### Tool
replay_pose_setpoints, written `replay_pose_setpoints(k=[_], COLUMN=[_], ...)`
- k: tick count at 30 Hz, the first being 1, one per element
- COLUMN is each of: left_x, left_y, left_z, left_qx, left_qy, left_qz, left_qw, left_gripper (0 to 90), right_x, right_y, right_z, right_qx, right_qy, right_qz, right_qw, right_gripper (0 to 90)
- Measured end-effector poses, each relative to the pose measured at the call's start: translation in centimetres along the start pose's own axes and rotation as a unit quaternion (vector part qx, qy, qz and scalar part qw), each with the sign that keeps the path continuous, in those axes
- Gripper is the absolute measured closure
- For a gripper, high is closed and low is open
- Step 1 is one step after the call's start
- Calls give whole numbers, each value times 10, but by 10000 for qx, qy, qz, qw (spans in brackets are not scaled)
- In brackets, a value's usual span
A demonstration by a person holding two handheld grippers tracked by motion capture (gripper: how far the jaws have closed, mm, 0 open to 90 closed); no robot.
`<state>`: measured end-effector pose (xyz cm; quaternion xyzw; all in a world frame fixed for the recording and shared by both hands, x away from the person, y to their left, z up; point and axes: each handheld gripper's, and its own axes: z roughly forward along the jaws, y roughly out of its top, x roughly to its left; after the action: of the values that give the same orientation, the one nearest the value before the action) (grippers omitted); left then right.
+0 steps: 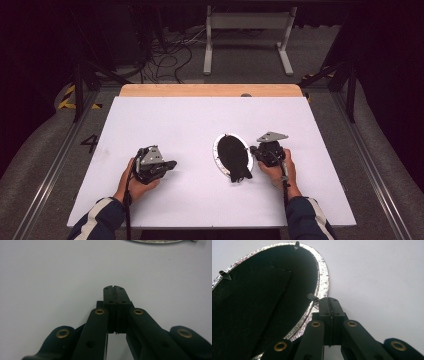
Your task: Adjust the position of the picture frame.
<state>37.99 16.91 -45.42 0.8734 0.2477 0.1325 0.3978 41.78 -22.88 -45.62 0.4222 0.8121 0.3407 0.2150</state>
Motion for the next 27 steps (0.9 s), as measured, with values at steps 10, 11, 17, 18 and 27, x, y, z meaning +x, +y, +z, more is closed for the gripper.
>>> replay_pose_setpoints(k=[10,11,17,18,27], left_x=[-4,-4,-7,-7,-12], left_y=[8,9,14,14,25], left_z=[7,9,14,14,24], left_qx=[-39,-49,-41,-41,-65], left_qy=[-86,-90,-142,-142,-239], left_qz=[75,89,121,121,151], left_qw=[9999,9999,9998,9998,9996], left_gripper=[889,889,890,889,886], right_x=[9,11,18,18,35], right_y=[0,0,-1,-1,-7], right_z=[0,-1,-2,-2,-12], right_qx=[7,10,18,18,65], right_qy=[79,92,149,149,414], right_qz=[-131,-141,-221,-221,-299], right_qw=[9999,9999,9996,9996,9987], right_gripper=[900,900,900,900,900])
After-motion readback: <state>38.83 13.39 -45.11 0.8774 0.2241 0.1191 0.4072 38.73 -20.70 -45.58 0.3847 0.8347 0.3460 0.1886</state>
